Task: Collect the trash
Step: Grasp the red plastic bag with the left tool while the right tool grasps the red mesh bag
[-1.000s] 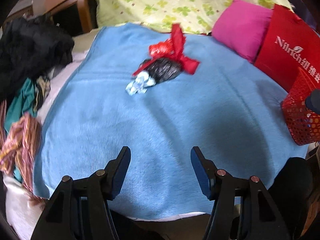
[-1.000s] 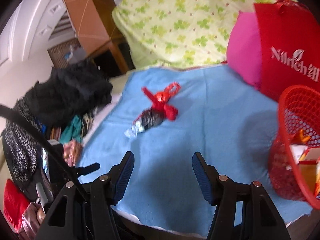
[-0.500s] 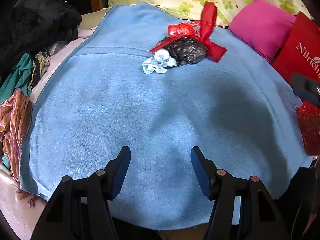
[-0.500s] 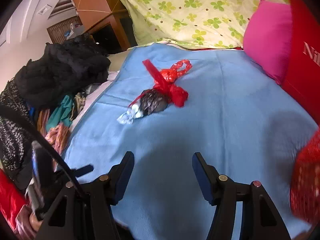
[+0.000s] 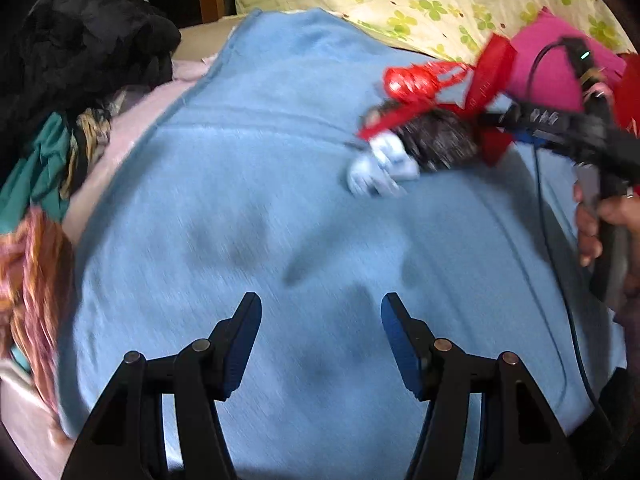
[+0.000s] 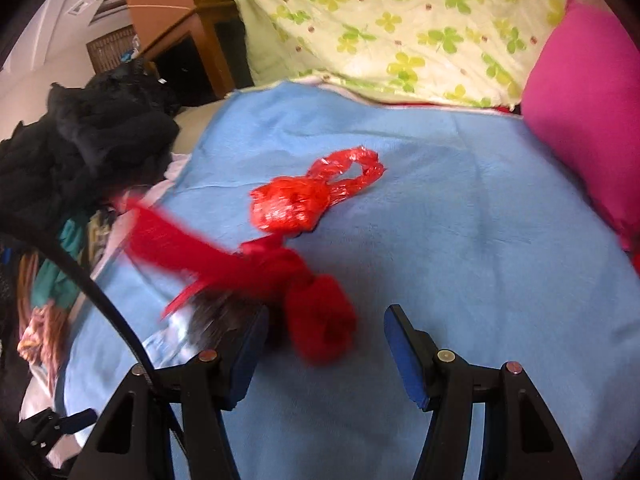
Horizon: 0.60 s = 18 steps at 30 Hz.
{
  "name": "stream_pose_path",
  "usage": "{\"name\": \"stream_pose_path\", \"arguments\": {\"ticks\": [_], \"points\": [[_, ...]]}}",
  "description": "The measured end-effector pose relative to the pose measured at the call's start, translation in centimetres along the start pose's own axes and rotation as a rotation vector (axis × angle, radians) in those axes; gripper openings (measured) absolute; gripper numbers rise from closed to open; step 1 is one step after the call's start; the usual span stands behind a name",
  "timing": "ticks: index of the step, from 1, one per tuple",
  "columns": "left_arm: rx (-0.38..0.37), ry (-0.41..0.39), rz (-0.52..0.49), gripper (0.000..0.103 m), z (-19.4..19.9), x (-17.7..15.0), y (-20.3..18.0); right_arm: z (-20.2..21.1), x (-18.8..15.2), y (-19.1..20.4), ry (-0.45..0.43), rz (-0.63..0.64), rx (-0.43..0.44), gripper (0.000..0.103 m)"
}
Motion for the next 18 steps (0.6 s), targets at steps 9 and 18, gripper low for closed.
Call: {"name": "stream_pose_path", "arguments": {"ticks": [9, 18], "points": [[-0.028, -0.094, -0.043, 0.063, -4.8, 9.8, 0.6, -3.3, -1.0, -2.1, 0.048, -0.116, 0.101, 0.019], [-0.251, -0.083, -0.115, 0.063, -14.3, 18.2, -8.2, 4.7, -3.4, -7.2, -0.03, -0.257, 0.154, 0.019]]}}
Point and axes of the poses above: each gripper's, at about its wrist camera, not at the fingertips, and z roughly against the way its jaws point, y to its left, x to its top, the point moved 4 cm from there along -z, roughly the way its jaws point, and after that the axes turned 14 degrees about -y, right-handed, at the moved point
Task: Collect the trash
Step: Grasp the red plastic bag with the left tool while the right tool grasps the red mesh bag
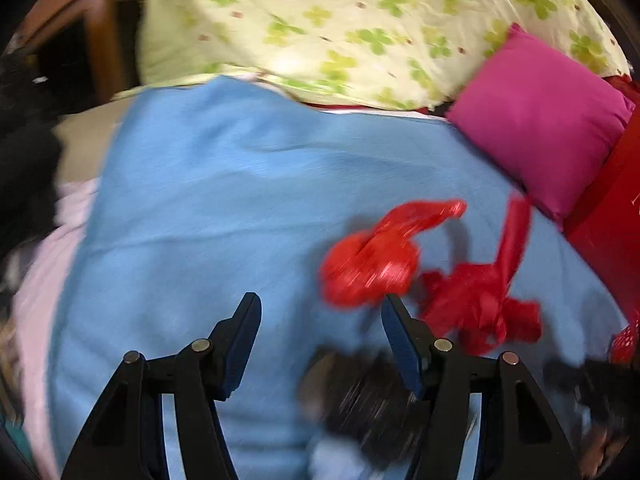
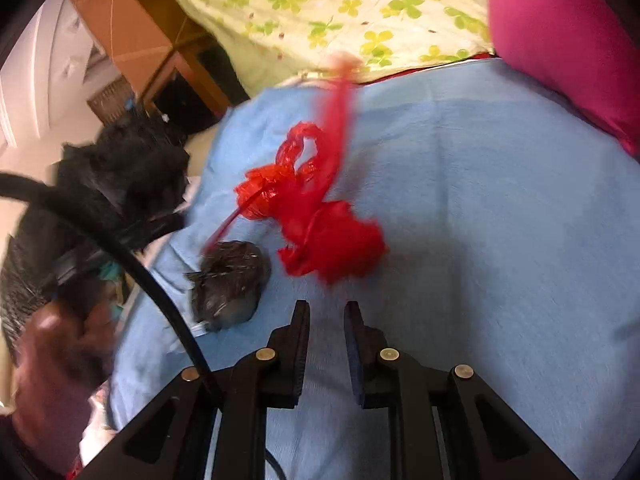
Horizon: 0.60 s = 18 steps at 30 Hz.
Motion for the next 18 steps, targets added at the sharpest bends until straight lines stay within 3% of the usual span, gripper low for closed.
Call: {"name": "stream_pose_path", "arguments": {"ticks": [5, 8, 9, 10, 11, 13, 18], "points": [[-0.081, 0.102, 0.017, 0.068, -5.6, 0.8, -2.0, 2.5, -0.5, -0.7, -0.057, 0.025, -0.02, 0.019], [-0.096, 0.136, 0.039, 0.068, -7.1, 0.3, -2.0, 2.1, 1.0, -0.6, -0.067, 0.023, -0.011, 0.028], [-0.085, 0.142, 0.043, 0.059, -7.3, 0.1, -1.9, 1.6, 1.7, -0.7, -0.065, 0.006, -0.005, 0.046], [-0.084, 0.145, 0.051, 0.058, -7.4, 0.0, -1.8, 1.2, 2.2, -0.7, -0.071, -0.01, -0.01, 0.079], [-0.098, 0.133, 0.069, 0.056, -7.2, -0.2, -1.6, 0.7, 2.5, -0.7, -0.089, -0.018, -0.012, 0.085], [-0.104, 0.12, 0.07, 0.054, -6.6, -0.2, -1.6, -0.2, 3.7, -0.4, -0.17, 0.006, -0.014, 0.085], [-0.093, 0.087, 0.095, 0.052, -3.2, -0.3, 0.1, -5.8, 4.8, 0.7, -0.105, 0.059, -0.064, 0.082]]}}
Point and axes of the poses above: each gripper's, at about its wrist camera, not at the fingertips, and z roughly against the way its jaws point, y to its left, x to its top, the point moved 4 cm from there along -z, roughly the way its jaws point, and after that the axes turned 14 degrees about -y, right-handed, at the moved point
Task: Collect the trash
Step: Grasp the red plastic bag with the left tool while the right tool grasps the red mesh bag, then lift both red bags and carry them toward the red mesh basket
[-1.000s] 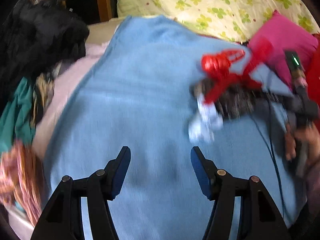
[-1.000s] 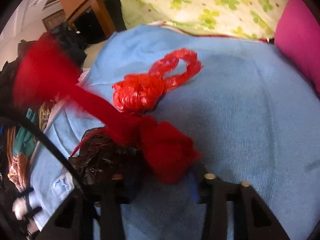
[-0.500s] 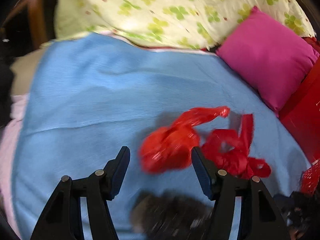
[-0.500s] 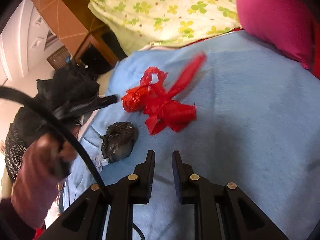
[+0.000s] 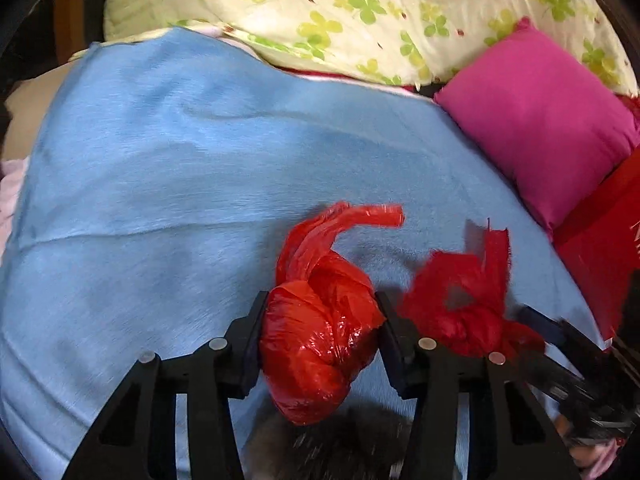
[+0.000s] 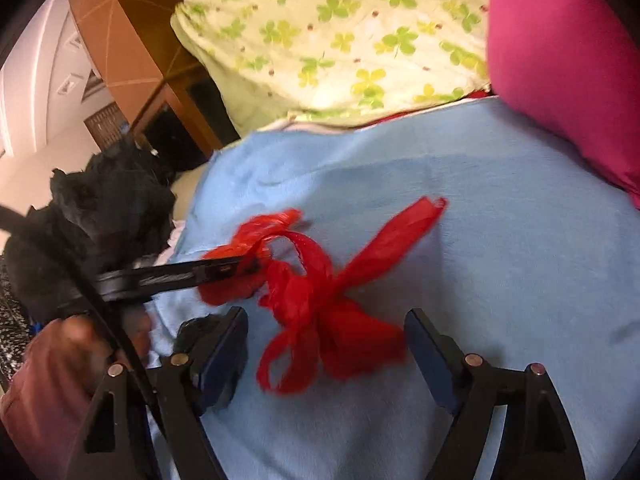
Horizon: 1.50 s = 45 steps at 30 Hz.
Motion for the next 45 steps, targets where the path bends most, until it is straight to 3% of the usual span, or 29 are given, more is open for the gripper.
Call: {"name": "stream_pose_path", "arguments": {"ticks": [2, 4, 9, 15, 21, 29, 40, 45], "points": [[0.015, -0.023, -0.02, 0.052, 2.2, -0.1, 0.4, -1.5, -0.1, 0.9, 0.038, 0.049, -0.01, 0.075], [0.02, -0.038, -0.03, 0.052, 4.2, -0.2, 0.6, -3.5, -1.0, 1.6, 0.123, 0.124, -0.043, 0.046], [0.008, -0.083, -0.054, 0.052, 10.3, -2.0, -0.7, -1.9, -1.9, 1.6, 0.136, 0.078, -0.045, 0.032], [0.029, -0.147, -0.03, 0.052, 17.5, -5.0, -3.1, 6.8, -2.1, 2.7, 0.068, 0.037, -0.043, 0.032], [0.123, -0.248, -0.05, 0.052, 25.1, -6.9, -7.5, 18.5, -0.9, 4.8, -0.056, 0.049, -0.023, 0.032], [0.224, -0.413, -0.2, 0.053, 33.8, -7.4, -14.9, 32.0, 0.4, 7.2, -0.212, 0.079, 0.011, 0.032], [0.285, -0.541, -0.321, 0.053, 40.4, -8.8, -21.3, 42.4, 0.4, 10.3, -0.351, 0.149, 0.024, 0.032], [0.29, -0.568, -0.362, 0.053, 41.6, -9.3, -23.4, 43.8, 0.5, 10.6, -0.39, 0.159, 0.023, 0.032]]}}
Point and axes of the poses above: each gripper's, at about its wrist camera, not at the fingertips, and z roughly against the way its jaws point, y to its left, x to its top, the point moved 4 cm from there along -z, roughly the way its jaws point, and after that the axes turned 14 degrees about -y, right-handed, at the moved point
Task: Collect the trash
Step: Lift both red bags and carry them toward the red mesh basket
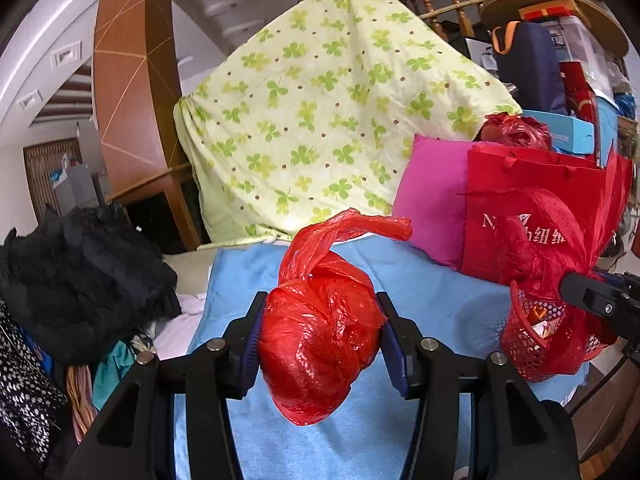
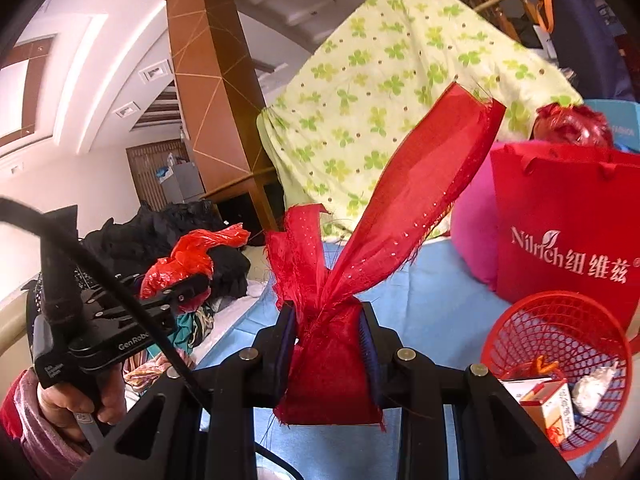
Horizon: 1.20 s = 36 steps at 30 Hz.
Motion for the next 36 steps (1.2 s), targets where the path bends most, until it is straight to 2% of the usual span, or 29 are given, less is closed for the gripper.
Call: {"name": "stream_pose_path", "arguments": {"ticks": [13, 36], "points": [[-0.026, -0.027, -0.072, 0.054, 1.1, 0.9, -3.2, 3.1, 0.9, -1.1, -0.062, 0.009, -0.038, 0.032], [-0.089, -0.014, -0.139, 0.054, 0.8, 1.1, -7.3, 5.8, 1.3, -3.8, -0.095, -0.054, -0.084, 0.033]]}}
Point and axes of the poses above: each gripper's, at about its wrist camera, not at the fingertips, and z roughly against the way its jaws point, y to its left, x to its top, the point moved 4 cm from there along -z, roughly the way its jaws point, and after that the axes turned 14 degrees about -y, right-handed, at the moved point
